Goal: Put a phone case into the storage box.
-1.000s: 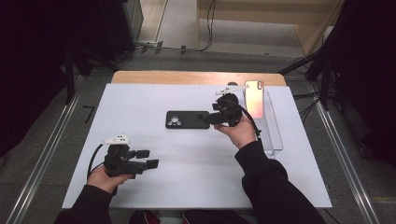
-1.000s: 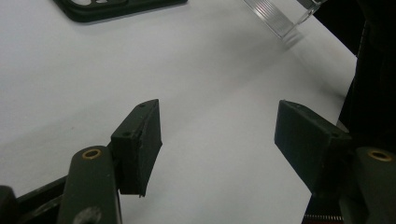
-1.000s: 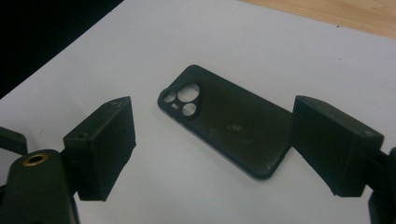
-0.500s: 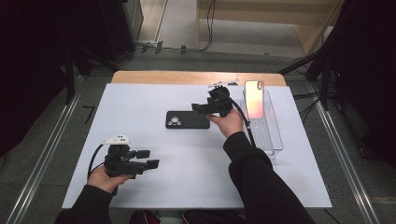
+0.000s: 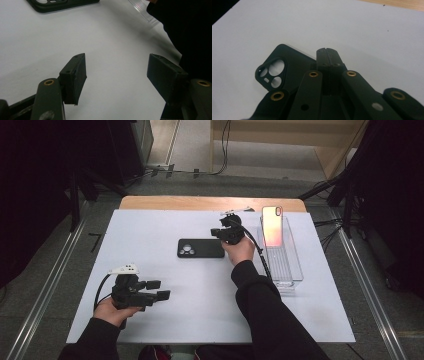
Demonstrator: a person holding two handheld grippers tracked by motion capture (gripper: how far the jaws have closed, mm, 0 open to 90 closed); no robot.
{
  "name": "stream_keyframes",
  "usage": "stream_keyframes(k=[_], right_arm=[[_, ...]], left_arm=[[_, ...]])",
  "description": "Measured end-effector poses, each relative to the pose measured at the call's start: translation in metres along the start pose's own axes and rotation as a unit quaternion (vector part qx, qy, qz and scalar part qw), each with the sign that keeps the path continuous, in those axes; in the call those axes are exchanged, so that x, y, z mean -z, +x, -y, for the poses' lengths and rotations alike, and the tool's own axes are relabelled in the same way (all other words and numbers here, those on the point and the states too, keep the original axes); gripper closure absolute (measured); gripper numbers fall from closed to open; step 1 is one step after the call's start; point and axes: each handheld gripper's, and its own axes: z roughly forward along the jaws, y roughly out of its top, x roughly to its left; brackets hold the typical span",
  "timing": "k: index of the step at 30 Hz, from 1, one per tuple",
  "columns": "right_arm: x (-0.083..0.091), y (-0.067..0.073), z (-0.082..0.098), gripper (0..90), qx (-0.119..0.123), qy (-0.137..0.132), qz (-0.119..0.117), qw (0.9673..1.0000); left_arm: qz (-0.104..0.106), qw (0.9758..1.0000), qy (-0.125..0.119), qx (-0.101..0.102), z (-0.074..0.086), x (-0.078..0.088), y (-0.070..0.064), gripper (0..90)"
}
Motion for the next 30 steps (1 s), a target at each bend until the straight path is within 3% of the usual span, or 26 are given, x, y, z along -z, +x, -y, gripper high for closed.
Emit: stream_keyframes(k=[6,17,30], right_arm=[[-0.012,-0.005,0.002,87.5,0.009,0.003,0.022,0.9997],[-0.038,-0.015,0.008,87.5,-0.003,0.029,0.042,0.9987],[-0.026,-0.009,0.019,87.5,0.003,0.047,0.039,0.9981]], left_arm=[[0.000,1.0000,0.000,0.000,0.000,0.000,0.000,32.0],[0.003,1.0000,-0.003,-0.001,0.000,0.001,0.000,32.0],[0.001,1.0000,0.000,-0.003,-0.001,-0.001,-0.001,32.0]])
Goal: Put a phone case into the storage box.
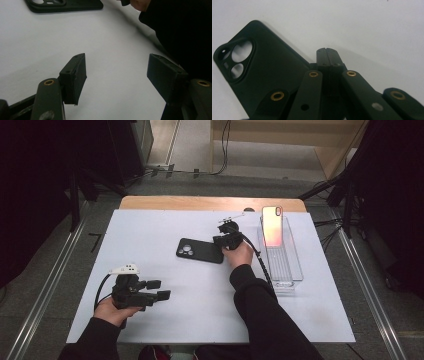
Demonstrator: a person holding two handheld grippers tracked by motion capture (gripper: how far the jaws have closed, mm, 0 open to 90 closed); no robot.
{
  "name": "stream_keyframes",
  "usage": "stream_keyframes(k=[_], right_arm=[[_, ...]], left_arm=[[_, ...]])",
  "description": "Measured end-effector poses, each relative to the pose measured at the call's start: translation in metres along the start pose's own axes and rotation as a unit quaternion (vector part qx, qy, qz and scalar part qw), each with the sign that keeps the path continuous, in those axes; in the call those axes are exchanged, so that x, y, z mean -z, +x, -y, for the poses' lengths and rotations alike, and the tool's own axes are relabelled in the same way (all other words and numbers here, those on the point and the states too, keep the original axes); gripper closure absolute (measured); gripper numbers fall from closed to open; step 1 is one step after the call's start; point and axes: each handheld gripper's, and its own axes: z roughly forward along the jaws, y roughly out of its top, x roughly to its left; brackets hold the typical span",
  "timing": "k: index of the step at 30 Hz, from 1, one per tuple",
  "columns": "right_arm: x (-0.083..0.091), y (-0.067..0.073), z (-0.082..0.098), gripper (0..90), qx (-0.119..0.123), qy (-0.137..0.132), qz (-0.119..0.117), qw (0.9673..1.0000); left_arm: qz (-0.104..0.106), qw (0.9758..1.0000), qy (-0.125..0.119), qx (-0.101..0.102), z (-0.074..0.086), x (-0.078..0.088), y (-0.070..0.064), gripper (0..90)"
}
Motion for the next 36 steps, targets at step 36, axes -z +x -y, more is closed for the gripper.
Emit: stream_keyframes(k=[36], right_arm=[[0.054,0.023,0.037,73.3,0.026,0.003,-0.086,0.9959]], left_arm=[[-0.003,1.0000,0.002,-0.002,-0.001,-0.001,0.001,32.0]])
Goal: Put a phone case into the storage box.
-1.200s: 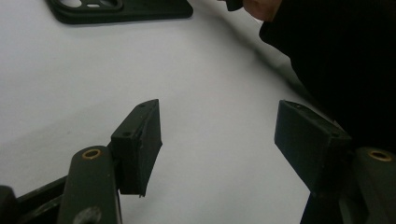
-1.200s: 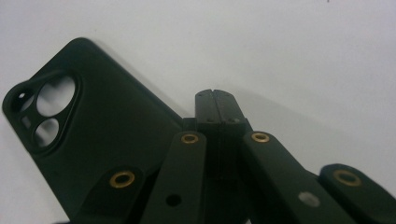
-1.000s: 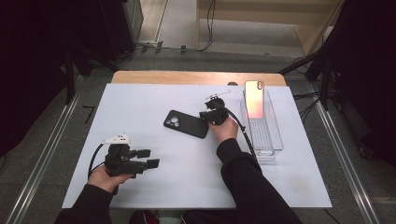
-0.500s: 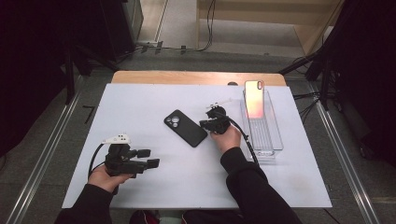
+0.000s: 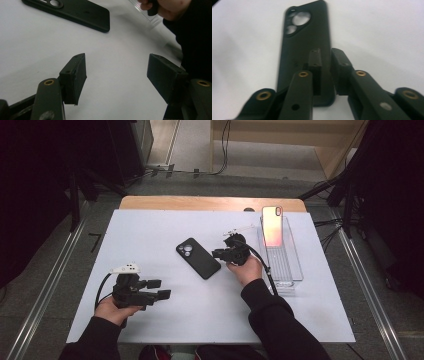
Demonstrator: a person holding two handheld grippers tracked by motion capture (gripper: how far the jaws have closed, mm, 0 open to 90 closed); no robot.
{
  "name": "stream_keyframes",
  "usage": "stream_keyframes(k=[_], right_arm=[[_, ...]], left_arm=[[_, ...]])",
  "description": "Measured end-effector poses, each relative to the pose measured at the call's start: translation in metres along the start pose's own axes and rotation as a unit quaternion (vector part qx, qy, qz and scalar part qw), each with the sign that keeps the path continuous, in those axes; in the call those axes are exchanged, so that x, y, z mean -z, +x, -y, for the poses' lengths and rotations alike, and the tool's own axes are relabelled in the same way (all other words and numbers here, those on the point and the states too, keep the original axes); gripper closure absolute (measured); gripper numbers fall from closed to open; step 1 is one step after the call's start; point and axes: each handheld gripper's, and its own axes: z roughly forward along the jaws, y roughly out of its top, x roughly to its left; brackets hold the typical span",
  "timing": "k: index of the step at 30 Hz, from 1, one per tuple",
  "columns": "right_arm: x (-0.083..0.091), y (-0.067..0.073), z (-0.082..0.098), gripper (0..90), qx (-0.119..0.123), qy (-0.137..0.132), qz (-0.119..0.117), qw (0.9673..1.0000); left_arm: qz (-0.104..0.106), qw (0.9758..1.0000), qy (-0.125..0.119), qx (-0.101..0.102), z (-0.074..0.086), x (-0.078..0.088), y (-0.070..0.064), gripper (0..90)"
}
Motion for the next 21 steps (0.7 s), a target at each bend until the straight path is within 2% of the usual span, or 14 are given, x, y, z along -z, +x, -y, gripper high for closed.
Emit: stream_keyframes(k=[4,9,17,21], right_arm=[[0.017,0.009,0.000,60.4,0.016,-0.006,-0.023,0.9996],[0.037,0.017,0.005,46.5,0.051,-0.012,-0.051,0.9973],[0.062,0.022,0.017,34.8,0.074,-0.029,-0.089,0.9928],[0.075,0.024,0.024,31.8,0.075,-0.042,-0.107,0.9905]], left_arm=[[-0.001,1.0000,0.001,-0.001,0.000,0.000,-0.001,32.0],[0.000,1.0000,-0.001,0.000,0.000,0.000,-0.001,31.9],[0.002,1.0000,-0.001,-0.003,0.000,0.001,-0.002,31.9],[0.002,1.0000,-0.001,-0.004,-0.001,0.001,-0.002,31.9]])
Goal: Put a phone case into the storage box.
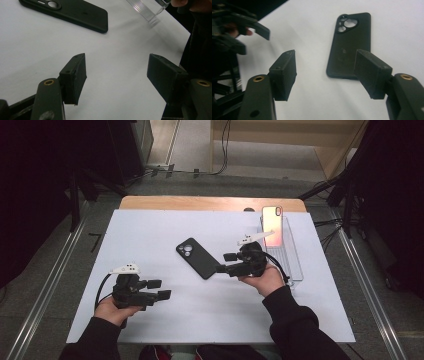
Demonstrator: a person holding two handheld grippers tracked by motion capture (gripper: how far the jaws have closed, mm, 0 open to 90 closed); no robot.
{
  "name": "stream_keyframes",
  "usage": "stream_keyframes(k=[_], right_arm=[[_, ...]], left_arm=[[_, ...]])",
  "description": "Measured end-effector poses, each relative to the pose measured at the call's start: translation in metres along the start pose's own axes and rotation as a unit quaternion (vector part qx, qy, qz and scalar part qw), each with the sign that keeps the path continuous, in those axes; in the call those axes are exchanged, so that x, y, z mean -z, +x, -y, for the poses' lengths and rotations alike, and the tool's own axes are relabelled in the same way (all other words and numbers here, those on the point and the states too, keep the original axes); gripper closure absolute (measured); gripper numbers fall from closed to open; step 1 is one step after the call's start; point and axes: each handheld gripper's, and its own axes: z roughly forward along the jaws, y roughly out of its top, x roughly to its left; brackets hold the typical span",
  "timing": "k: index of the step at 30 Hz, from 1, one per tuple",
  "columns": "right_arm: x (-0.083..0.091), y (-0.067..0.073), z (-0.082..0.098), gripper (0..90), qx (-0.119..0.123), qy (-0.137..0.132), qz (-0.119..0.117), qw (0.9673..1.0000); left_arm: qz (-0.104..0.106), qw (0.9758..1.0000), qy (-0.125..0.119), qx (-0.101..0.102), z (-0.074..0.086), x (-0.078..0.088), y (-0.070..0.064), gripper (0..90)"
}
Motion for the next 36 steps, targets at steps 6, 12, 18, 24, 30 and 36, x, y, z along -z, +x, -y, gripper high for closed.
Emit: stream_keyframes(k=[6,12,18,24,30,36], right_arm=[[0.023,0.009,0.014,27.9,0.018,-0.013,-0.009,0.9997],[0.043,0.011,0.034,27.0,0.021,-0.014,-0.010,0.9996],[0.061,0.012,0.052,26.2,0.018,-0.006,-0.006,0.9998],[0.076,0.011,0.069,22.8,0.014,-0.010,0.001,0.9999],[0.091,0.004,0.085,22.7,0.007,-0.003,0.007,0.9999],[0.094,0.000,0.092,22.7,0.004,0.003,0.012,0.9999]], left_arm=[[0.001,1.0000,-0.001,0.000,0.000,0.000,0.000,31.9],[0.001,1.0000,-0.001,-0.002,0.000,0.000,-0.001,31.9],[0.001,1.0000,-0.003,-0.003,0.001,0.003,-0.002,31.9],[-0.001,1.0000,-0.007,-0.003,0.003,0.006,-0.002,31.9],[-0.001,1.0000,-0.005,-0.004,0.004,0.006,-0.005,31.9],[0.001,1.0000,-0.002,-0.003,0.004,0.006,-0.006,29.1]])
